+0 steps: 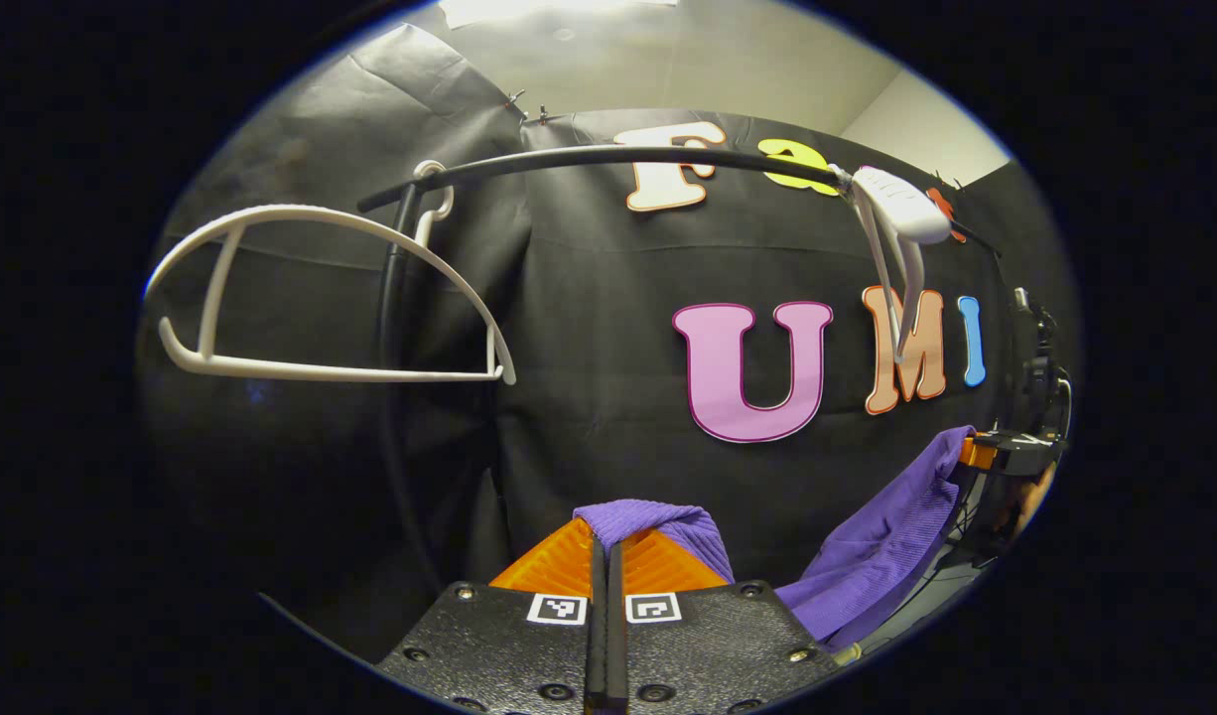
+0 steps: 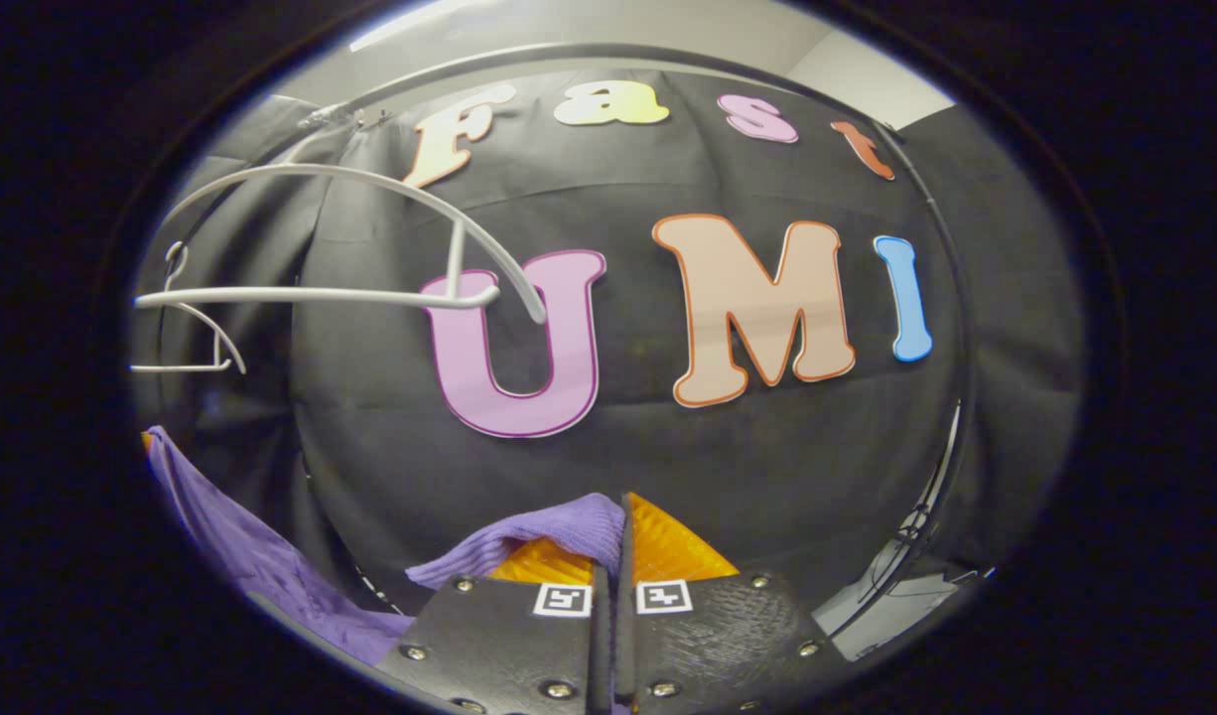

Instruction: Grasp the clothes on the hanger with both hands and then place them into the laundry hamper below.

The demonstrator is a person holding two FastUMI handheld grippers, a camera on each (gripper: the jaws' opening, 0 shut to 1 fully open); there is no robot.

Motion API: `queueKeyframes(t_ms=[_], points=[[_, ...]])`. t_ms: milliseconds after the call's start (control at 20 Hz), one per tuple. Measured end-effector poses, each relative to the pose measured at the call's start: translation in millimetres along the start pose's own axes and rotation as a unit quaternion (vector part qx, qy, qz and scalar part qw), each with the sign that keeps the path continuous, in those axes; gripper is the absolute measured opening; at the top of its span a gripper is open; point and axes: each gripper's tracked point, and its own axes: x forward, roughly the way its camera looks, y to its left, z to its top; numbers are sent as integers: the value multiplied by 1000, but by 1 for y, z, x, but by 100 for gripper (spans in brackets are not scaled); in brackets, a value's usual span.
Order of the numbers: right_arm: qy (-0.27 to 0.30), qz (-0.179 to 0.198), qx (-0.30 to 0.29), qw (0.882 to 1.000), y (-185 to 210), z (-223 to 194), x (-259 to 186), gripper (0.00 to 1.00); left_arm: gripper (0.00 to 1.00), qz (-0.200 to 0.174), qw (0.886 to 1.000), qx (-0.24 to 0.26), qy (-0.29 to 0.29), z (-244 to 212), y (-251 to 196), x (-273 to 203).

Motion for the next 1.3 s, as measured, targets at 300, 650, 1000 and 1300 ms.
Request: queueKeyframes(t_ms=[300,650,1000,1300], points=[[-42,24,20,999,23,45,-62,2,0,-16,1000,-1,-16,12,-20,-30],[-76,20,-1,997,38,66,-121,2,0,-70,997,-16,-34,26,-82,-47],[-99,17,-13,995,40,75,-160,2,0,-132,990,-35,-42,38,-156,-56],[-112,4,-6,994,33,74,-170,2,2,-157,986,-35,-50,29,-196,-50]])
